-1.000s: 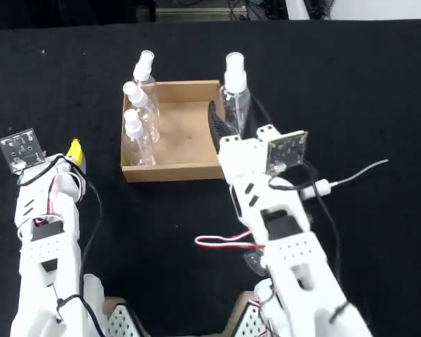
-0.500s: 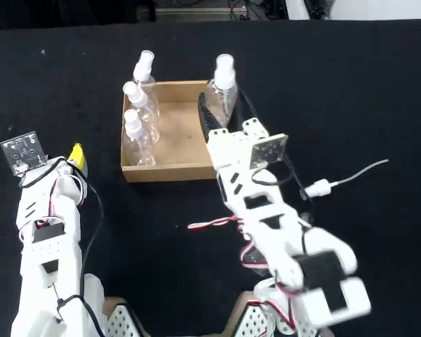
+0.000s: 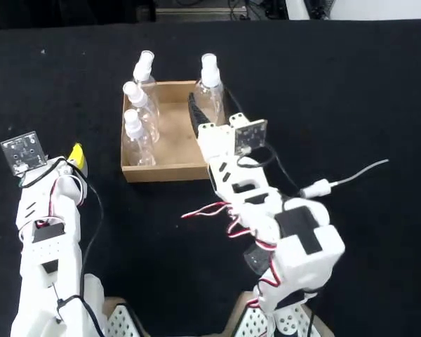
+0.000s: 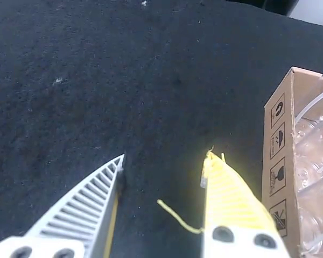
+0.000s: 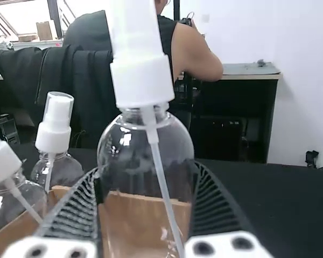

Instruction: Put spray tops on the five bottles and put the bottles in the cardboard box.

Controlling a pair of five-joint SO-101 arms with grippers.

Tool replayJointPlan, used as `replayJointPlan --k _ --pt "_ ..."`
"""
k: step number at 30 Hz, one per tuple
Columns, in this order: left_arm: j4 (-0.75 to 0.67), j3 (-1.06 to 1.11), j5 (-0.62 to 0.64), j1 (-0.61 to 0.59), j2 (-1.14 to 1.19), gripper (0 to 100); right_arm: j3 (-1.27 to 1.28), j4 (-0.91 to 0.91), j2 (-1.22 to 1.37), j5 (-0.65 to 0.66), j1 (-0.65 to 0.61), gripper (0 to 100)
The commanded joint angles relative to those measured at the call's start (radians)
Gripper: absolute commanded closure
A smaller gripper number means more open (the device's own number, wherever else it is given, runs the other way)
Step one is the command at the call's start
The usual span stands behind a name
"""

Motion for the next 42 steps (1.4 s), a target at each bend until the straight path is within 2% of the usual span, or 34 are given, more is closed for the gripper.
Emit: replayJointPlan --k 1,20,31,38,42 --pt "-0.023 -0.012 -0.002 0.005 -0.002 80 -0.059 -0.031 0.01 0.002 -0.064 98.8" --pt "-0.023 -0.01 -0.002 0.005 -0.002 80 -0.277 -0.031 0.311 0.002 -0.083 98.8" --pt "-0.023 -0.01 -0.003 0.005 -0.002 80 -0.272 -0.034 0.321 0.0 -0.08 98.8" --pt "-0.023 -0.01 -0.003 0.005 -0.002 80 -0.162 -0.356 0.277 0.002 -0.08 98.8" --pt "-0.023 -0.01 -0.003 0.005 -0.002 80 -0.093 -0.345 0.166 0.002 -0.057 98.8"
